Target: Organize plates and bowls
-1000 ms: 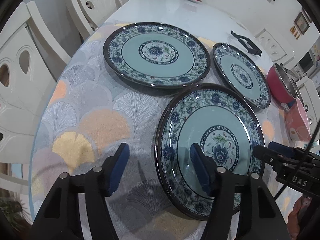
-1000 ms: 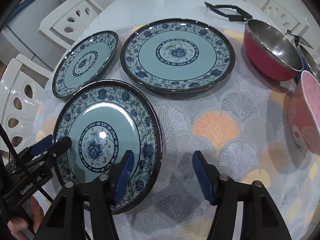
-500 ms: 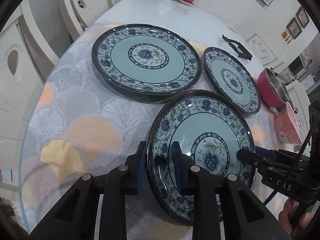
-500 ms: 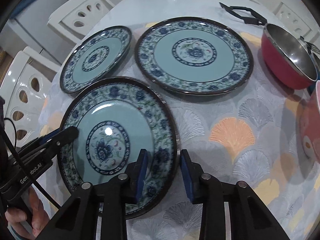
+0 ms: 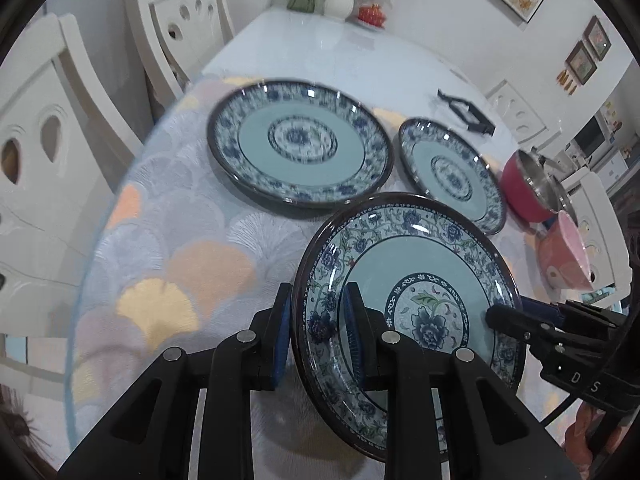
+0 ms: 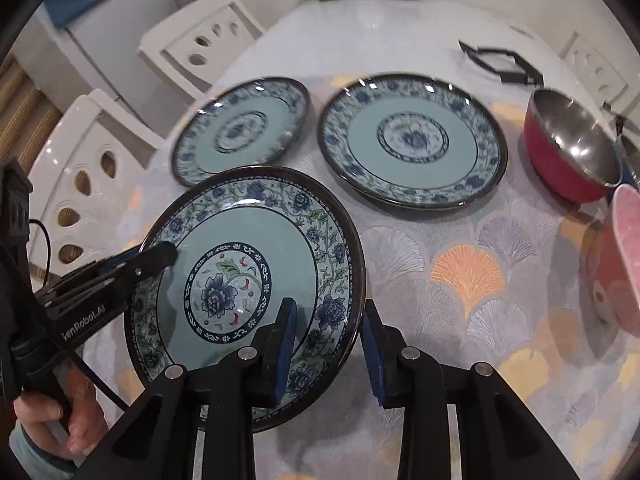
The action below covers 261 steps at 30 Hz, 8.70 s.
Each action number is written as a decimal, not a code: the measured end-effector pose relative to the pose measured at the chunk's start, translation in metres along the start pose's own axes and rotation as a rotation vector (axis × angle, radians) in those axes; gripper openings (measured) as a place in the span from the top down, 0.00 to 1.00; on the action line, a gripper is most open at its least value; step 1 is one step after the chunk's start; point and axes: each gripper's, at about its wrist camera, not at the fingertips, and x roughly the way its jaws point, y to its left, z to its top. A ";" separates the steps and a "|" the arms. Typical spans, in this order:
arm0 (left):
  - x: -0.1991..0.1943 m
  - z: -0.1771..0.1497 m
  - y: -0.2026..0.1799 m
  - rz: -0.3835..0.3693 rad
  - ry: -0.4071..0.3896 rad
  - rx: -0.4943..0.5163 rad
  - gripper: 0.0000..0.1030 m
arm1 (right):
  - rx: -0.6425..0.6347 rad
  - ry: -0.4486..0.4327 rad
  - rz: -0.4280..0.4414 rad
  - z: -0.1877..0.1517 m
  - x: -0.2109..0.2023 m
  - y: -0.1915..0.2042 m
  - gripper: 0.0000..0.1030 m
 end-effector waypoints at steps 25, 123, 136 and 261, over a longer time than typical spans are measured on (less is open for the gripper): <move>-0.046 -0.091 0.010 0.106 0.016 -0.038 0.79 | -0.064 0.095 0.047 -0.094 -0.010 0.033 0.69; 0.110 0.160 0.064 -0.008 0.006 0.175 0.69 | 0.021 0.045 -0.011 0.111 0.094 0.057 0.60; 0.051 0.122 0.070 0.028 -0.029 0.132 0.70 | -0.057 0.050 0.076 0.096 0.082 0.066 0.60; -0.036 0.147 -0.087 -0.184 -0.198 0.194 0.17 | 0.469 -0.180 -0.024 0.061 -0.066 -0.084 0.19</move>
